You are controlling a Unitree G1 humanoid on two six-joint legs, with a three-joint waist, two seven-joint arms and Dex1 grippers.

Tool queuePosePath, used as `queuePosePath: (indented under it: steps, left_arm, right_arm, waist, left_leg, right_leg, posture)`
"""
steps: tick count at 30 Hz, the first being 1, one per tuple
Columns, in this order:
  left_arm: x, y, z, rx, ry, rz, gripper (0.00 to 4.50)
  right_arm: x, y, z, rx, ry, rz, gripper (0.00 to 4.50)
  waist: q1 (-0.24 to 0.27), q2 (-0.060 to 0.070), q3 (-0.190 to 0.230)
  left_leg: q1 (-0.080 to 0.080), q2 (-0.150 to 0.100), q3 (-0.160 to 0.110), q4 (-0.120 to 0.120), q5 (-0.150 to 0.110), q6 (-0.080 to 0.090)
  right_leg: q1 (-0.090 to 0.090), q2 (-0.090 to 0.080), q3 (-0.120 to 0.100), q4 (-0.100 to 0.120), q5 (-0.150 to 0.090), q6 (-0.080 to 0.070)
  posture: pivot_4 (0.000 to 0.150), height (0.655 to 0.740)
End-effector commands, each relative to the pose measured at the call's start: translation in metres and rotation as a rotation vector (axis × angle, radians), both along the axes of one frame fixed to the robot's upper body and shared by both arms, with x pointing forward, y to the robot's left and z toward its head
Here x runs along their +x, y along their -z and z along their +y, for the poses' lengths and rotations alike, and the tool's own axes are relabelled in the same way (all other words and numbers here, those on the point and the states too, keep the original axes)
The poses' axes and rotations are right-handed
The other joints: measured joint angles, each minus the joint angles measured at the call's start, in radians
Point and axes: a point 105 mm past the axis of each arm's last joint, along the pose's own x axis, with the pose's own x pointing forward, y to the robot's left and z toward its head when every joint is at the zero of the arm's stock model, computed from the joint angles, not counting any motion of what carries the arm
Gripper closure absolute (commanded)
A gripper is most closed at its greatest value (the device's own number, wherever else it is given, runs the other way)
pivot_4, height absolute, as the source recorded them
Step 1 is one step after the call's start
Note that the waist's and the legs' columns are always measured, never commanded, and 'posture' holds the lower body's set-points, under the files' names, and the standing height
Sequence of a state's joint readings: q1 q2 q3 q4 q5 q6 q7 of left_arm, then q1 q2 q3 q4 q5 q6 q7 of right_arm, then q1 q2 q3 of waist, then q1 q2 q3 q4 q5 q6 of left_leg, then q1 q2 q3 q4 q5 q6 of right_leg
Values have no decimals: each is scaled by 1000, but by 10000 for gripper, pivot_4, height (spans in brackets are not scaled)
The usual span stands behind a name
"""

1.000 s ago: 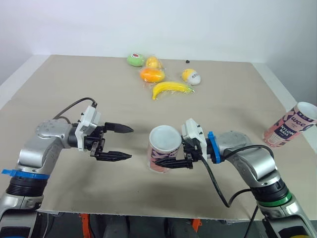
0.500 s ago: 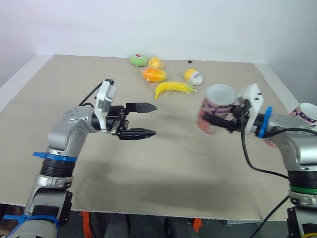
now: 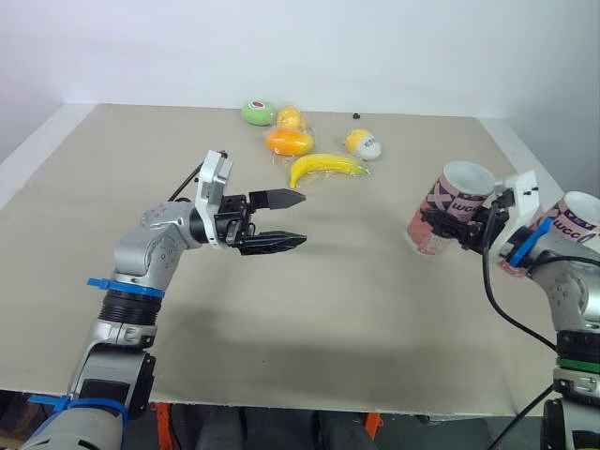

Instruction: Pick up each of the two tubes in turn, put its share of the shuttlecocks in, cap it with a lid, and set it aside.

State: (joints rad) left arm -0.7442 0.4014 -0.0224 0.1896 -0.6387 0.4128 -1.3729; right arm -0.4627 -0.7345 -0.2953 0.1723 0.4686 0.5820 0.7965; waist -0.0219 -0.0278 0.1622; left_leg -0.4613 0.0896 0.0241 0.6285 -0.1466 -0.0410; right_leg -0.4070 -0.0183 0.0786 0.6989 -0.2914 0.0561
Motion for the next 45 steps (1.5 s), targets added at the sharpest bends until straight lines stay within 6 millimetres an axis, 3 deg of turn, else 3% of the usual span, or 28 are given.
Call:
queuePosePath:
  steps: [1,3,4,12,17,30,33,38,41,45]
  left_arm:
    - [-1,-6,2,13,-12,-53,0]
    - [-1,-6,2,17,-13,-54,0]
    - [-1,-5,2,18,-13,-55,0]
    - [-3,-5,1,16,-7,-51,0]
    - [-4,-6,0,9,-3,-48,0]
    - [-5,-2,5,34,-11,-48,0]
    - [-8,13,17,99,-59,-46,0]
    - [-10,49,45,207,-201,63,0]
    - [-6,68,65,274,-318,130,0]
    - [-9,78,78,278,-407,167,0]
  right_arm:
    - [3,-5,-16,33,72,-6,12146]
    - [3,2,-18,13,74,16,7188]
    - [3,4,-18,2,75,25,715]
    - [1,15,-21,-60,71,77,715]
    - [-9,18,-18,-118,18,90,715]
    - [-39,25,-34,-228,-19,155,715]
    - [-61,19,-16,-234,-134,148,715]
    - [-91,-3,45,-110,-360,37,715]
    - [-97,5,79,-36,-442,31,715]
    - [-103,21,121,26,-543,61,715]
  waist:
    - [0,0,0]
    - [0,0,0]
    - [0,0,0]
    - [0,1,0]
    - [1,1,0]
    - [1,4,1]
    - [1,7,0]
    - [-8,9,2]
    - [-8,7,2]
    - [-3,6,3]
  left_leg:
    - [0,0,0,0,0,0]
    - [0,0,0,0,0,0]
    - [0,0,0,1,0,0]
    - [0,-1,0,1,0,0]
    - [0,-1,0,1,0,0]
    - [0,-1,0,2,0,0]
    - [0,-1,0,1,0,0]
    - [1,-1,0,0,0,1]
    - [2,1,-2,1,0,0]
    - [1,0,-1,5,1,0]
  right_leg:
    - [0,0,0,0,0,0]
    - [0,0,0,0,0,0]
    - [0,0,0,0,0,0]
    - [0,0,0,0,0,1]
    - [1,-1,0,0,0,1]
    - [1,-1,0,0,0,2]
    - [1,-1,1,0,-1,2]
    - [1,0,1,0,-2,2]
    - [2,1,0,0,-2,5]
    - [3,-1,0,0,-2,3]
  posture:
    - [1500,6946]
    - [1500,6946]
    - [1500,6946]
    - [1500,6946]
    - [1500,6946]
    - [1500,6946]
    - [1500,6946]
    - [1500,6946]
    - [1500,6946]
    - [1500,6946]
